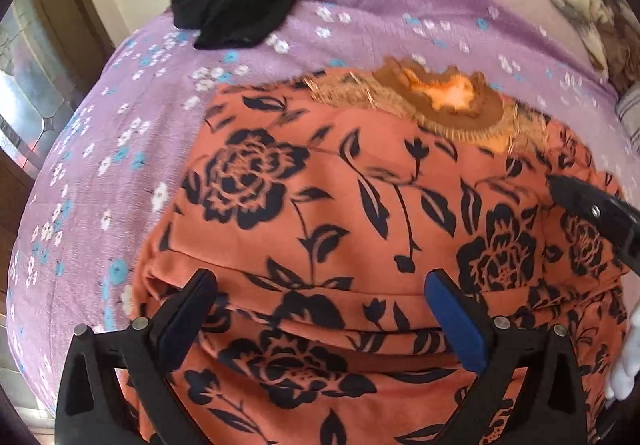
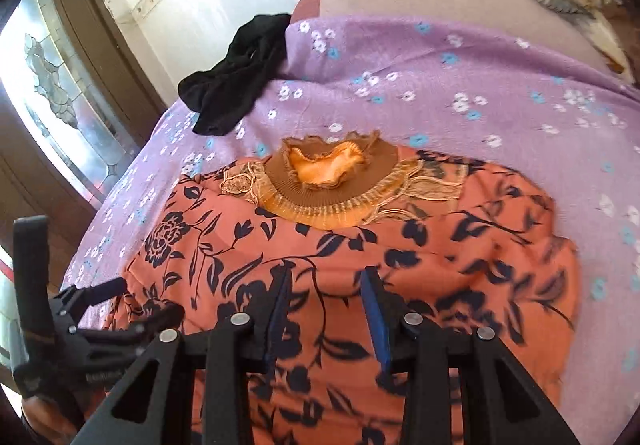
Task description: Fold small clothes
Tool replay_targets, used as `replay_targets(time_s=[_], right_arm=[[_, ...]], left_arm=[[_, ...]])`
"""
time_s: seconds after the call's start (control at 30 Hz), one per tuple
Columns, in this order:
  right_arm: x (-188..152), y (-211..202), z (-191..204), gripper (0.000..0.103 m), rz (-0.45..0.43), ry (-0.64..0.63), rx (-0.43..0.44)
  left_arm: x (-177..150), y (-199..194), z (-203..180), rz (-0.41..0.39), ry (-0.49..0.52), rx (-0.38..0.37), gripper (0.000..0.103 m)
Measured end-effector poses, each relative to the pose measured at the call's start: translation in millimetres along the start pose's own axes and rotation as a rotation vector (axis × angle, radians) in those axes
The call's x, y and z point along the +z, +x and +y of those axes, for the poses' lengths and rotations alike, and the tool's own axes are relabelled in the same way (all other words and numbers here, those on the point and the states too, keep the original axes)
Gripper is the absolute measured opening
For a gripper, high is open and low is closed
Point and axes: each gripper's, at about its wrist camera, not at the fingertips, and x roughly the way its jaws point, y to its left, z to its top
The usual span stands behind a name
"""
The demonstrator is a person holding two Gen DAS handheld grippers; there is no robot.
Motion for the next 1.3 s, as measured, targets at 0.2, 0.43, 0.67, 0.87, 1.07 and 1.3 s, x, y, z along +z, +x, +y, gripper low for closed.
replay_targets(time_s=[0.2, 0.43, 0.67, 0.87, 1.07, 1.3], right_arm=[[1, 18, -9, 0.038, 0.055, 0.023, -0.035], [-8, -5, -4, 0.038, 0.035, 0.021, 0.005], [-20, 12, 8, 0.038, 0.123, -0.033, -0.046], [-22, -2, 12, 0.039, 0.114, -0.006, -0.001], [-39, 10, 29, 0.039, 0.143, -0.059, 0.009], [-22, -20, 10, 0.039, 0.040, -0.035, -0.065]], left_arm=[[-1, 10, -12, 0.039, 0.023, 0.027, 0.103], [4, -4, 8, -0.043, -0.049, 0.071, 0.103], [4, 21, 23, 0.008, -0.079, 0.140, 0.103], [7, -1, 26, -0.068, -0.092, 0.125, 0.103], [12, 28, 43, 0.021, -0.118, 0.147, 0.103], [15, 8, 42, -0.047, -0.128, 0.105, 0.103]])
